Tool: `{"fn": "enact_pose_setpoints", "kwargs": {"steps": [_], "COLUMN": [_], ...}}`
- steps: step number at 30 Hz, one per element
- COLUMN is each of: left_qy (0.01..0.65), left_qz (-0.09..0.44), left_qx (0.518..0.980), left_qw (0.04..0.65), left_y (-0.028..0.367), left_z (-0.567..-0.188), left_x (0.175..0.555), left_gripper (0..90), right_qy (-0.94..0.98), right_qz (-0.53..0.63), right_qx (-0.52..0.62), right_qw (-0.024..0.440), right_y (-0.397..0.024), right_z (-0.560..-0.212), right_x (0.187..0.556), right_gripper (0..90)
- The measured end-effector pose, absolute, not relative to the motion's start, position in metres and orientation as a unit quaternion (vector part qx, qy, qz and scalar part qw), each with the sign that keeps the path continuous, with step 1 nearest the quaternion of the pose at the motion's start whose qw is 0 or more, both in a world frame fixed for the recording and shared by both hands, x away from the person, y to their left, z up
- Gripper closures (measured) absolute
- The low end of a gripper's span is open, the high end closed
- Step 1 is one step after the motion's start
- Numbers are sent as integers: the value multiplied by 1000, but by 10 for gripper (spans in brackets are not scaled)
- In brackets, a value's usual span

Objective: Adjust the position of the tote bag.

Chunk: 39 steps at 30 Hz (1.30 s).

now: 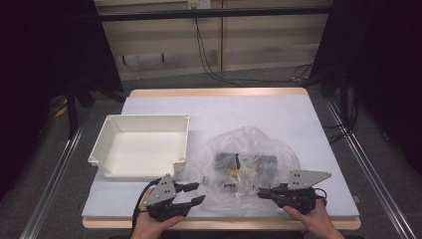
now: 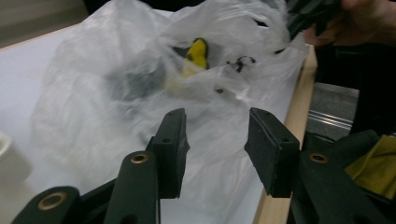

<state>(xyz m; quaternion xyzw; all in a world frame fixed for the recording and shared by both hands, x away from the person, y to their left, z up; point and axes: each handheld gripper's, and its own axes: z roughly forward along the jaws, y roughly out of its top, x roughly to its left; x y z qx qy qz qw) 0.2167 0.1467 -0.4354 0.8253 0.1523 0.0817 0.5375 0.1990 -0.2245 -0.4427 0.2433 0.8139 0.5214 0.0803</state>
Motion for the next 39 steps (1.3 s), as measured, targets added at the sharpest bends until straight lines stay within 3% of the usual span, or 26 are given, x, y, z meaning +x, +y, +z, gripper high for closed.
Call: {"fn": "enact_pose_setpoints", "kwargs": {"steps": [4,13,19,26,30,32,39], "left_qy": [124,73,76,72,84,84,74], "left_qz": [59,9,9,19,13,10,15], "left_qx": [832,859,887,905,908,906,909], "left_qw": [537,507,455,419,410,415,409], "left_y": [126,79,79,81,82,82,79], "left_z": [-433,-440,-467,-479,-482,-482,-481], "left_x": [216,225,229,228,233,235,233], "left_gripper": [637,594,610,568,733,767,745], "right_qy": [807,798,800,799,801,801,802], "right_qz": [526,531,525,521,518,517,514], "right_qx": [251,268,273,282,283,284,286], "right_qw": [91,99,102,105,106,104,105], "right_y": [-231,-241,-244,-251,-252,-252,-253], "right_z": [-439,-439,-443,-445,-447,-448,-449], "right_x": [199,200,199,199,198,198,199], "right_gripper": [900,900,900,900,900,900,900]}}
